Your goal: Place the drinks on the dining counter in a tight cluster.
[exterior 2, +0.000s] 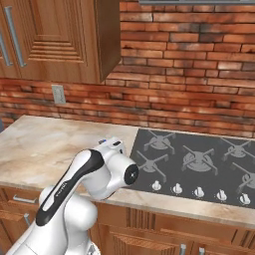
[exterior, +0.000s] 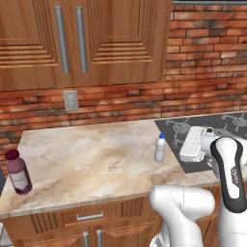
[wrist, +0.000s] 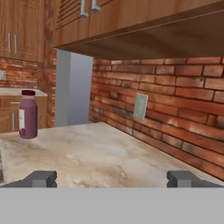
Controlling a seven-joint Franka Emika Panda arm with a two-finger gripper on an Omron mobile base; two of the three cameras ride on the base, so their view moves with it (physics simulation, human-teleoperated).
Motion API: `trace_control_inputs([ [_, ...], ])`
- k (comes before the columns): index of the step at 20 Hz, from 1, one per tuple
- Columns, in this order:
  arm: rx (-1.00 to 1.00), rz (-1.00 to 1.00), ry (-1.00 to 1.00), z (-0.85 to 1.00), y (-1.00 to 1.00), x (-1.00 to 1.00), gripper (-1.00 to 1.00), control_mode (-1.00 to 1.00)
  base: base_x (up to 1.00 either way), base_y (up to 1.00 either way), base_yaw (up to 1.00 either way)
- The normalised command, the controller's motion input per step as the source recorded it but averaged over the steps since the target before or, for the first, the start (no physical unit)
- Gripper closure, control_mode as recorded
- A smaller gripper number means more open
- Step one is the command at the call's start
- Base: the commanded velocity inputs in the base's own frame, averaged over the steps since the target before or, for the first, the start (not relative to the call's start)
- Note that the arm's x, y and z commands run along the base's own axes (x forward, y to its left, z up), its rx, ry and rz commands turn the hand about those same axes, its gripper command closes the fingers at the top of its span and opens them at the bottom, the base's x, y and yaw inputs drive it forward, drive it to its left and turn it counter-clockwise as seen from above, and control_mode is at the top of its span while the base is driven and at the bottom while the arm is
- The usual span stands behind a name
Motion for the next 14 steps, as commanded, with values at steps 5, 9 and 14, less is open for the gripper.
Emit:
trace_control_inputs([
  [5, 0.02, 0.00, 0.01, -0.02, -0.31, 0.04, -1.00, -1.00, 0.00, 0.00, 0.00],
  [9, 0.03, 0.01, 0.01, -0.14, -0.42, 0.01, -1.00, -1.00, 0.00, 0.00, 0.00],
  [14, 0.02, 0.03, 0.02, -0.18, -0.15, 0.19, -1.00, -1.00, 0.00, 0.00, 0.00],
])
